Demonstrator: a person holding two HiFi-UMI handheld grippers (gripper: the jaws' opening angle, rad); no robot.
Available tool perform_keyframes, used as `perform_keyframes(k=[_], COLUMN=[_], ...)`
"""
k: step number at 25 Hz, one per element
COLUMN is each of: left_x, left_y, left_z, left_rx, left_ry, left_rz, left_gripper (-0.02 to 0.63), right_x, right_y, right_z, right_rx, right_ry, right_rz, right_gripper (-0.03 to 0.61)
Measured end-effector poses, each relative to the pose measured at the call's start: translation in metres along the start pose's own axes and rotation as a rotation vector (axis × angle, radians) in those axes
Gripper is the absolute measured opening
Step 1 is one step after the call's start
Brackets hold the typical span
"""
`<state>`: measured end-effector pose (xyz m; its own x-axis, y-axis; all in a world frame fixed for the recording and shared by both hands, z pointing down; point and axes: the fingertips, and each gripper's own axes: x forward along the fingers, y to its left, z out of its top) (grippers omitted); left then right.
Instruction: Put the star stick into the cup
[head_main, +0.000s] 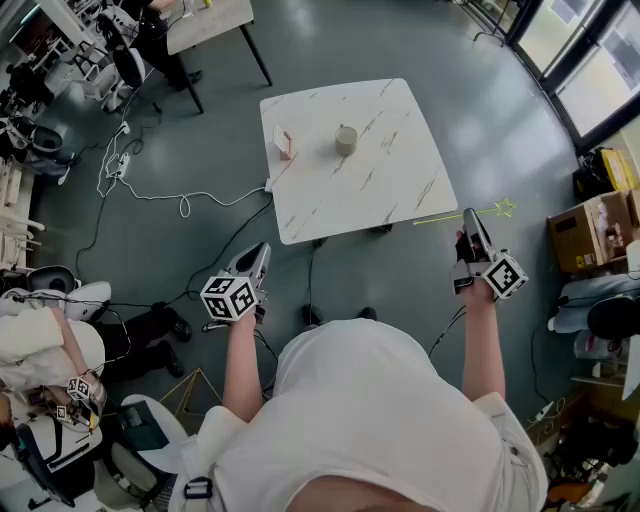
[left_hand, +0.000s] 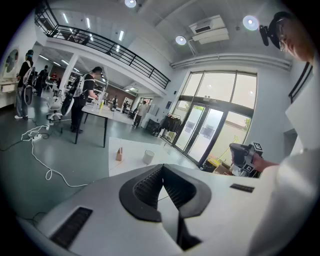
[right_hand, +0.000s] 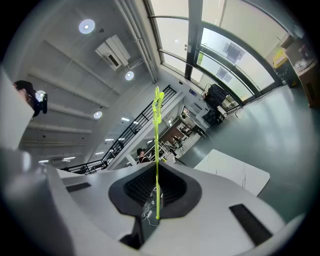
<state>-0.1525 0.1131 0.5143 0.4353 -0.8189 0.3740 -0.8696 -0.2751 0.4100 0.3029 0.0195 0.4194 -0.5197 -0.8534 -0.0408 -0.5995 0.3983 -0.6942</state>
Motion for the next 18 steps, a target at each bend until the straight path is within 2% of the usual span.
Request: perform_keyframes(k=[9,18], left_x=[0.0032,0.0023], left_y=[0.0017,0.0075], left_z=[-0.0033,-0.006], left_rx=[-0.005,-0.012], left_ry=[0.01,0.021], left_rz=[-0.005,-0.011], left_gripper=[0.014,0.014], right_x=[0.0063,0.0058], right_y=[0.0062,0.0086], right_z=[0.0001,-0.005], right_rx=[-0.004,0.0], right_ry=[-0.004,-0.002], right_rz=[0.026,0.009], right_gripper=[0.031,0.031])
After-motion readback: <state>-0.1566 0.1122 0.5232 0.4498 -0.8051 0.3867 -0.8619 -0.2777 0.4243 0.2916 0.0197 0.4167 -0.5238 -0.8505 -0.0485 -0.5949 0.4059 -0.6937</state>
